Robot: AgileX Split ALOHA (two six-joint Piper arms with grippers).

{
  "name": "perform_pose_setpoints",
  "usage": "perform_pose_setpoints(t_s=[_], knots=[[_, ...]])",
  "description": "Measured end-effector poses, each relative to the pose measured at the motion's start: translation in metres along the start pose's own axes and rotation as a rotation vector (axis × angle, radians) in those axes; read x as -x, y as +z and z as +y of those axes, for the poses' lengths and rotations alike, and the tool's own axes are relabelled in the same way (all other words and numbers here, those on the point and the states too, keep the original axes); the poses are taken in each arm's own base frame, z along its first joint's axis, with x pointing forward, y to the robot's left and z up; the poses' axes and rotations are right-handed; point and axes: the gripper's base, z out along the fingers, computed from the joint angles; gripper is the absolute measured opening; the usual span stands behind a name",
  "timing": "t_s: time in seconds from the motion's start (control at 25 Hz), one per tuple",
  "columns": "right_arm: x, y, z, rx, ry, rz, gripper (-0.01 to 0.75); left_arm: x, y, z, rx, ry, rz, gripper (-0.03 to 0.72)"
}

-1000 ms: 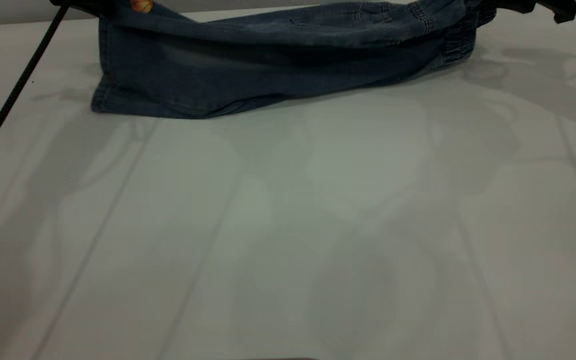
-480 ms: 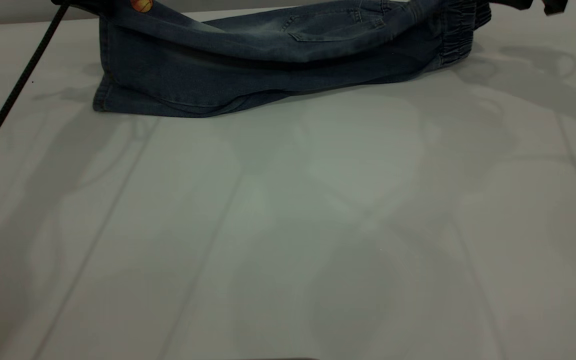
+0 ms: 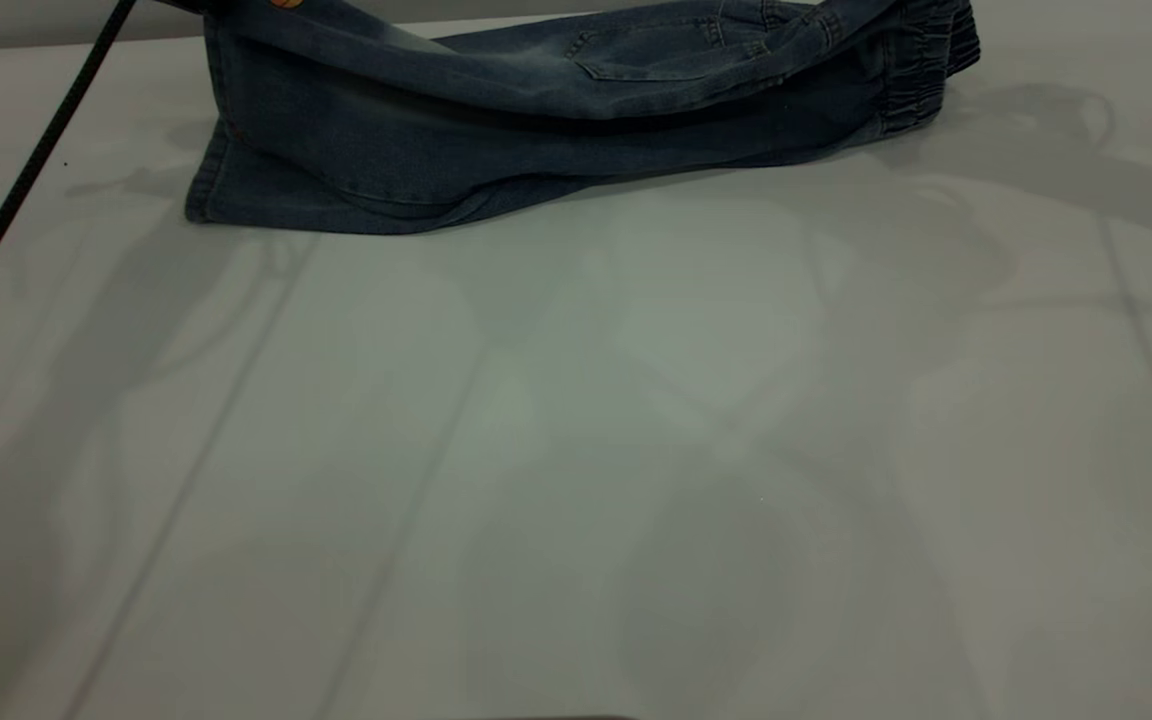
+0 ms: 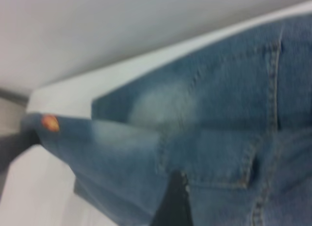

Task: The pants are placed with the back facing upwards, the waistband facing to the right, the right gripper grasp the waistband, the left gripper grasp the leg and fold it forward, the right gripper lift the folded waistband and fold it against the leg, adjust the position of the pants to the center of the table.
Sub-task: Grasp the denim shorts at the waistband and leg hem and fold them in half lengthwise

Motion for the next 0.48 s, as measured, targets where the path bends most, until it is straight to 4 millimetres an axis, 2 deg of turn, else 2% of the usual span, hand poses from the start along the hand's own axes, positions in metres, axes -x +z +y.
perform_pose_setpoints(t_s=[0.24,0.48], knots=[[-0.005,0.000,-0.004,-0.040,-0.005,0.055,0.565,-0.003,0.001,0.017,0.031,-0.082,0.023,0.048],[-0.005,0.000,-0.005,-0.056,0.015,0.050,0.565,-0.016,0.014,0.021,0.038,-0.093,0.060,0.048]])
